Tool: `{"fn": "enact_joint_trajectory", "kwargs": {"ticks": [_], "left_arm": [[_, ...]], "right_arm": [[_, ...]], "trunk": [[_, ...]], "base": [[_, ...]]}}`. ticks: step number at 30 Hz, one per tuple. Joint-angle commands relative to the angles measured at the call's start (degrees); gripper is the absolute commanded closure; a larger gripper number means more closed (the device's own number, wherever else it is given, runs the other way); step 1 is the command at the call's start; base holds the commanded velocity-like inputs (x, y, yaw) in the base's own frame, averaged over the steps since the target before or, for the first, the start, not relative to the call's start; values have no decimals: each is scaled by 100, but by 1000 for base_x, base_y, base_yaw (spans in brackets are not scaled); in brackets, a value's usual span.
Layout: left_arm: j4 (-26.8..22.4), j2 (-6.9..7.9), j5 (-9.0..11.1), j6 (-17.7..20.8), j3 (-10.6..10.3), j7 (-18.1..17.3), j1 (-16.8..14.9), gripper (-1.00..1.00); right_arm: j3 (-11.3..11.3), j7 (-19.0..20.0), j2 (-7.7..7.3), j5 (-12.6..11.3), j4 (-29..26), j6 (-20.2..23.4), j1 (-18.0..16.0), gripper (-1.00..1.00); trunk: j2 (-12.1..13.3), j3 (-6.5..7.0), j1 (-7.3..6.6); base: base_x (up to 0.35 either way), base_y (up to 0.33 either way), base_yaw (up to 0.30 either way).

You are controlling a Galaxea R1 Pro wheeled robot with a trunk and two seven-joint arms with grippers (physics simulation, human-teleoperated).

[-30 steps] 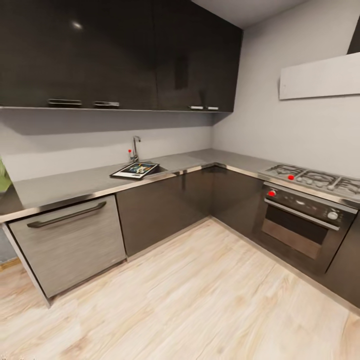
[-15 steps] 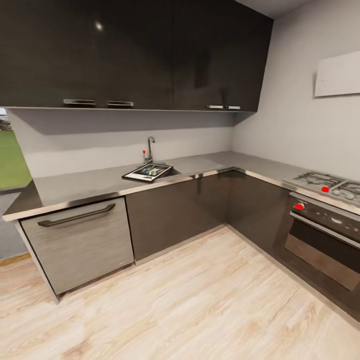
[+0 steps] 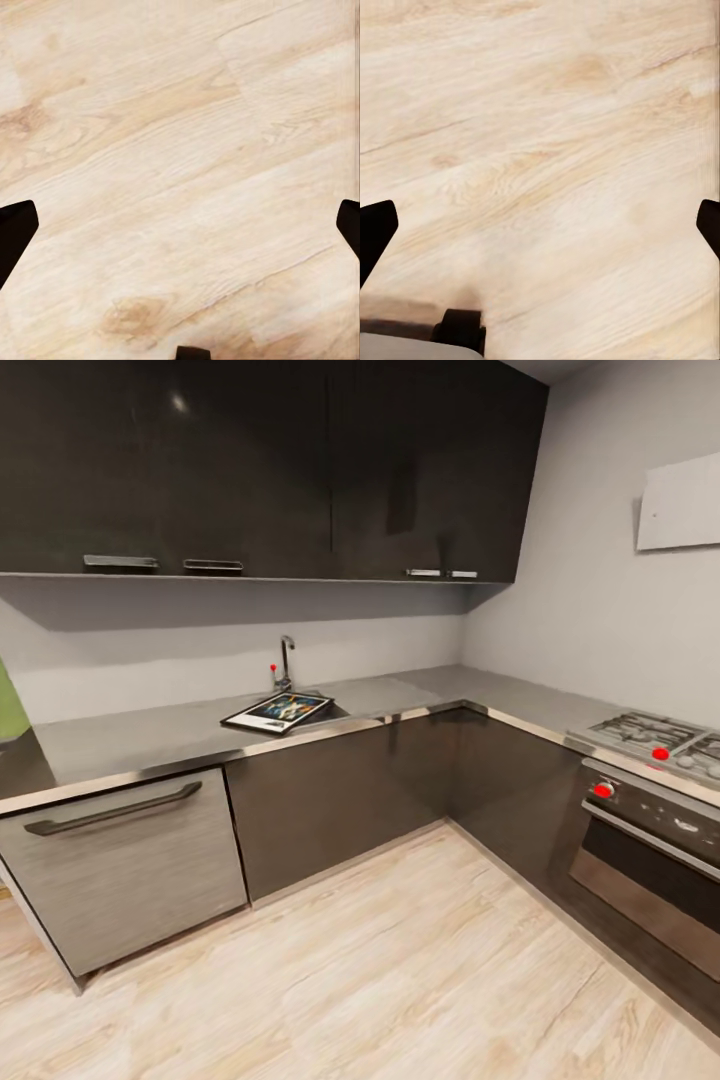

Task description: Pick up the poster from the kitchen countertop and hang it on one of the wall nails in the kitchen.

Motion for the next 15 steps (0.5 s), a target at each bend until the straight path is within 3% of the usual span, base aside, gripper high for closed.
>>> {"fn": "enact_joint_trajectory", "kwargs": {"ticks": [1, 6, 15], "left_arm": [[-8, -1, -2, -8, 8, -4, 2, -100], [-5, -4, -3, -8, 7, -4, 2, -100], [-15, -3, 3, -8, 6, -4, 2, -100]], "right_arm": [[-1, -2, -1, 40, 5, -16, -4, -100], [2, -2, -1, 40, 5, -16, -4, -100], [7, -2, -1, 40, 5, -16, -4, -100]], "trunk": [[-2, -5, 3], [-2, -5, 3], [-2, -5, 3]], "base": [[275, -208, 6], [275, -208, 98], [275, -208, 258]]}}
